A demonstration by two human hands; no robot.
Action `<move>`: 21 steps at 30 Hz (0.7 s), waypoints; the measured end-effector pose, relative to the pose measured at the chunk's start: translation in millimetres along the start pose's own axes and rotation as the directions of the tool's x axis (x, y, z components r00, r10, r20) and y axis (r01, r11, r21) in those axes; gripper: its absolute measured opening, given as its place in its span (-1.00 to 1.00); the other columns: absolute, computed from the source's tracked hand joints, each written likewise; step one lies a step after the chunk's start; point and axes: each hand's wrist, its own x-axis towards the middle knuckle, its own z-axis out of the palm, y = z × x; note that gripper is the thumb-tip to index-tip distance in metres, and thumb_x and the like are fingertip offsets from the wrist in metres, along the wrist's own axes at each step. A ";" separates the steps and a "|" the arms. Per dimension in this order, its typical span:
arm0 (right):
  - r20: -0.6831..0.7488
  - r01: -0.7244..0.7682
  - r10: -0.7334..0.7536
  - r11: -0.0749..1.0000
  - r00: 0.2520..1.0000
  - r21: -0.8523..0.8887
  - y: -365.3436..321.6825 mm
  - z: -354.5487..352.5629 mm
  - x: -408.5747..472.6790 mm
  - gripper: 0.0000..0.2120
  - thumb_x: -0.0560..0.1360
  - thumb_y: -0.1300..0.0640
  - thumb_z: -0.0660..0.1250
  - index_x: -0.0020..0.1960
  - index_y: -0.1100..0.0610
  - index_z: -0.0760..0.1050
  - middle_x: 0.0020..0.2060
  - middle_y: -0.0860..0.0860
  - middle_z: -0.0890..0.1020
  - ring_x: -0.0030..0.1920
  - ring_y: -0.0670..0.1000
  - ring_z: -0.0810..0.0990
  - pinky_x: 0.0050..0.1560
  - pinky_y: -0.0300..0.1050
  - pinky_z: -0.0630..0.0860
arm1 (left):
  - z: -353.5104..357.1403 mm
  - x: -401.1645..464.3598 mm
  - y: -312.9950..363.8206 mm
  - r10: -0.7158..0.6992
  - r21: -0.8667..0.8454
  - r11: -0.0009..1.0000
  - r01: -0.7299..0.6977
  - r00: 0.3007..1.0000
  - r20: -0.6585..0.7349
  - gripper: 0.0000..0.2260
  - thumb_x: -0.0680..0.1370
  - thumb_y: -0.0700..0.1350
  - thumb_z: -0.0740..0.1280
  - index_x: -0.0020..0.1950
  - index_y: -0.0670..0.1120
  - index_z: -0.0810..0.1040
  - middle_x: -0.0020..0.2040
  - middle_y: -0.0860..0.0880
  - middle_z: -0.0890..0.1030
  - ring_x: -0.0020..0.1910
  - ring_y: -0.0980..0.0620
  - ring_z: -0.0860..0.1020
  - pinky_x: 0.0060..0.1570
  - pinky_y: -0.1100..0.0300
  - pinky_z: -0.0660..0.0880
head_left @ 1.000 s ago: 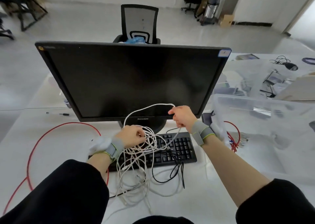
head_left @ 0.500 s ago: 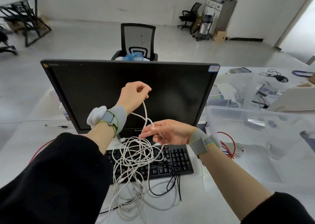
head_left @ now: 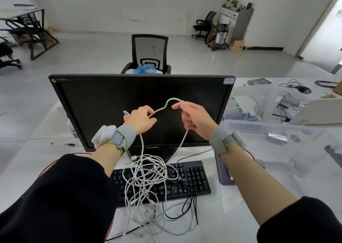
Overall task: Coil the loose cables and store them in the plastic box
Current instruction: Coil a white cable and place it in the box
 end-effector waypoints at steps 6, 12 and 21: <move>0.051 0.156 -0.150 0.976 0.987 -0.155 -53.6 -5.2 2.5 -0.70 0.63 0.10 0.15 -0.14 0.20 0.56 -0.56 -0.10 0.25 -0.54 -0.12 0.16 -0.52 -0.31 0.15 | -7.7 -3.5 24.8 0.103 0.085 0.993 -0.086 0.969 -0.224 -0.75 0.56 -0.02 0.26 0.24 0.05 0.40 0.06 0.06 0.55 0.22 -0.02 0.44 0.38 -0.26 -0.05; 0.125 0.119 -0.102 0.983 0.987 -0.140 -56.8 -3.2 4.5 -0.69 0.57 0.27 0.14 -0.30 0.26 0.50 -0.57 -0.06 0.30 -0.53 -0.10 0.21 -0.48 -0.28 0.17 | -16.2 -4.5 34.0 0.477 0.171 0.879 -0.445 0.827 -0.298 -0.55 0.52 -0.12 0.35 0.37 0.01 0.32 0.31 -0.05 0.40 0.35 -0.08 0.32 0.39 -0.08 0.19; 0.067 0.012 0.000 0.984 0.998 -0.175 -17.3 -32.6 7.6 -0.68 0.56 0.10 0.27 -0.34 0.17 0.41 -0.51 -0.04 0.23 -0.51 -0.09 0.17 -0.42 -0.23 0.19 | -36.4 5.4 21.9 -0.071 -0.417 0.884 -0.212 0.821 -0.567 -0.76 0.56 -0.29 0.05 -0.04 -0.01 0.43 0.00 -0.15 0.52 0.02 -0.11 0.46 -0.13 -0.04 0.57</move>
